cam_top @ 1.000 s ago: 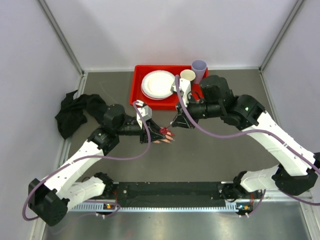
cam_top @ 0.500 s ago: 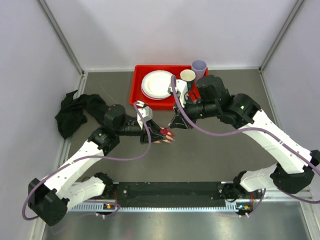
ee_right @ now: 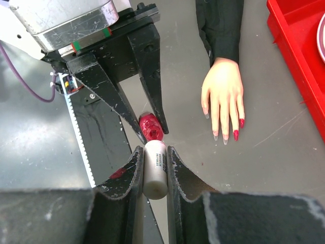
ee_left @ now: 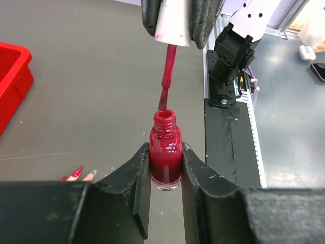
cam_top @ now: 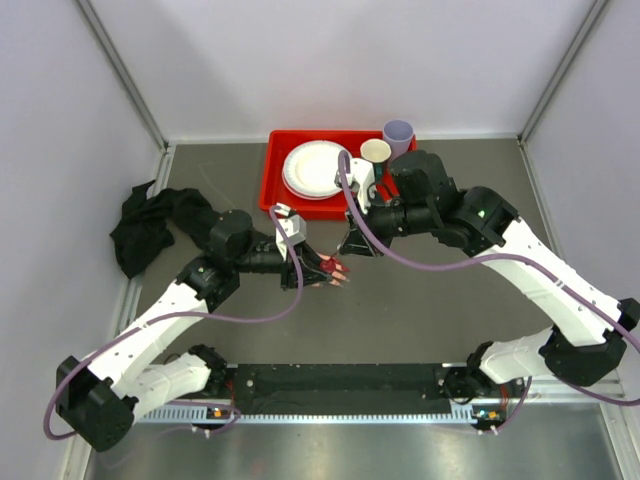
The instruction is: Paint the nails
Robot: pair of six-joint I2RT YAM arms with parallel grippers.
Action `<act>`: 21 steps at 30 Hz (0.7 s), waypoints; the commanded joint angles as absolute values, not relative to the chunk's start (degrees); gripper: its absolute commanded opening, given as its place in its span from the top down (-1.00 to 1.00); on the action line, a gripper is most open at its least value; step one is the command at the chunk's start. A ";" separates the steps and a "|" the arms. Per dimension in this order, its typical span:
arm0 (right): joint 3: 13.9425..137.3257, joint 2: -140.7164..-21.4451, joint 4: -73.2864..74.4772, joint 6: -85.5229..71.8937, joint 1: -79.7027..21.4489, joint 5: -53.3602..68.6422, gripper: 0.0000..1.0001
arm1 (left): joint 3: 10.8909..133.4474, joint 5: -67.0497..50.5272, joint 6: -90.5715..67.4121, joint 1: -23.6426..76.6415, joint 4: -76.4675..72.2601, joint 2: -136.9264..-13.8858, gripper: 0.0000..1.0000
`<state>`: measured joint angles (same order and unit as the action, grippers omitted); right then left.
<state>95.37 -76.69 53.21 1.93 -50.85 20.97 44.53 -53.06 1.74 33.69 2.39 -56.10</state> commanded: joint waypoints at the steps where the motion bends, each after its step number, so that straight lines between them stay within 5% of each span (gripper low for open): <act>1: 97.03 -75.94 52.38 2.11 -51.42 20.39 1.00 | 44.39 -53.53 3.08 34.01 1.49 -54.41 1.00; 21: 94.31 -75.24 52.03 2.02 -51.50 22.32 1.00 | 44.30 -52.03 3.60 34.01 1.76 -53.70 1.00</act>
